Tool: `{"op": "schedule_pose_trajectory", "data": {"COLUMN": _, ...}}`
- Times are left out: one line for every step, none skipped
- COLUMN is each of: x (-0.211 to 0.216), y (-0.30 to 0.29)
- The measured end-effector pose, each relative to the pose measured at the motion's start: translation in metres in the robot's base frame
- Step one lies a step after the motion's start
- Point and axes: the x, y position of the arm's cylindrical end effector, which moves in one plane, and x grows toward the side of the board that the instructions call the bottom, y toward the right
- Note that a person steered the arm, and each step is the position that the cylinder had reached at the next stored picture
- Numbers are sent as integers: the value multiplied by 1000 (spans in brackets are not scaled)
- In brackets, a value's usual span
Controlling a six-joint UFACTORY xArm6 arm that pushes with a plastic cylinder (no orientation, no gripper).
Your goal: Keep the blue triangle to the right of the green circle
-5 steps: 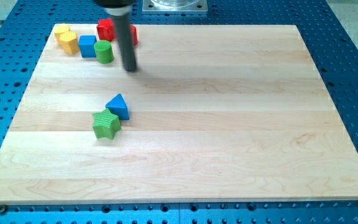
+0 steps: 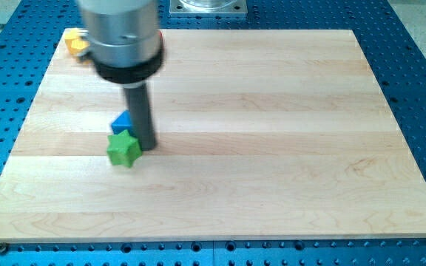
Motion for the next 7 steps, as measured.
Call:
{"op": "schedule_pose_trajectory", "data": {"x": -21, "y": -63}}
{"op": "schedule_pose_trajectory", "data": {"x": -42, "y": -80}}
{"op": "schedule_pose_trajectory", "data": {"x": -21, "y": -64}}
{"op": "schedule_pose_trajectory", "data": {"x": -41, "y": -42}}
{"op": "schedule_pose_trajectory", "data": {"x": -48, "y": 20}}
{"op": "schedule_pose_trajectory", "data": {"x": -46, "y": 52}}
{"op": "schedule_pose_trajectory", "data": {"x": -65, "y": 48}}
